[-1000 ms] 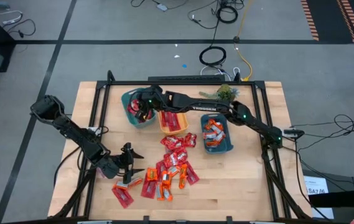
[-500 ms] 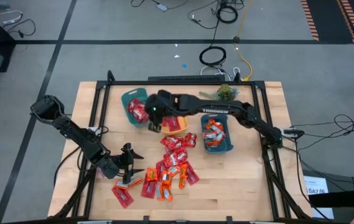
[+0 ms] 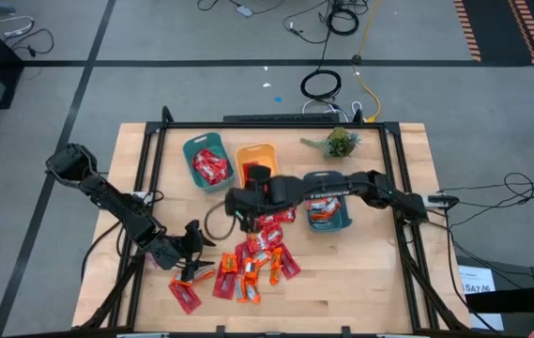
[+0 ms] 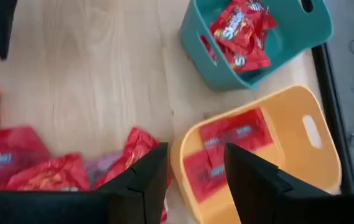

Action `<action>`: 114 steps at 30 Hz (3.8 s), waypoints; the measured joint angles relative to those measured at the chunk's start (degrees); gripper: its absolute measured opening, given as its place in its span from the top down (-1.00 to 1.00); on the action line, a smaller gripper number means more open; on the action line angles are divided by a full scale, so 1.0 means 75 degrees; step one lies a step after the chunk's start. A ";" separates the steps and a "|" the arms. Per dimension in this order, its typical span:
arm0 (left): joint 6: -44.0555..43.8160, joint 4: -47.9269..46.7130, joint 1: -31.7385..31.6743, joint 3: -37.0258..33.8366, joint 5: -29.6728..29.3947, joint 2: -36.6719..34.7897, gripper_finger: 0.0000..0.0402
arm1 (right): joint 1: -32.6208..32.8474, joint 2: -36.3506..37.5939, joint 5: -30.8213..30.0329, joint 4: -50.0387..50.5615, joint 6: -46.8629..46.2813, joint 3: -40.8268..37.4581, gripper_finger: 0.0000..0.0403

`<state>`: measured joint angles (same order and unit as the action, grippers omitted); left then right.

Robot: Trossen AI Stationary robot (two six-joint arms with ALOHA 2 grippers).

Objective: Sort candy
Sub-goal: Put the orange wrapper chocolate into the dark blue bin

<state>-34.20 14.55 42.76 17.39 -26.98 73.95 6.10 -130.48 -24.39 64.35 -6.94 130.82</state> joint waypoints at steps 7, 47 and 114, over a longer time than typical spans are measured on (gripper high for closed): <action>0.0000 -0.0009 0.0000 0.0000 0.0000 0.0000 -0.40 | 0.0619 0.0000 -0.1276 0.1418 -0.1070 0.0000 0.26; 0.0009 -0.0009 0.0000 0.0000 -0.0003 0.0000 -0.40 | 0.3187 0.5882 -0.0322 -0.8703 -0.3748 -1.1109 0.44; 0.0012 -0.0026 0.0000 0.0000 -0.0003 0.0003 -0.40 | 0.2568 0.4097 0.0684 -1.0561 -0.2516 -1.1237 -0.32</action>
<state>-34.11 14.35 42.76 17.39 -27.00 73.97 25.36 -99.74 -19.26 -14.86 -25.81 46.54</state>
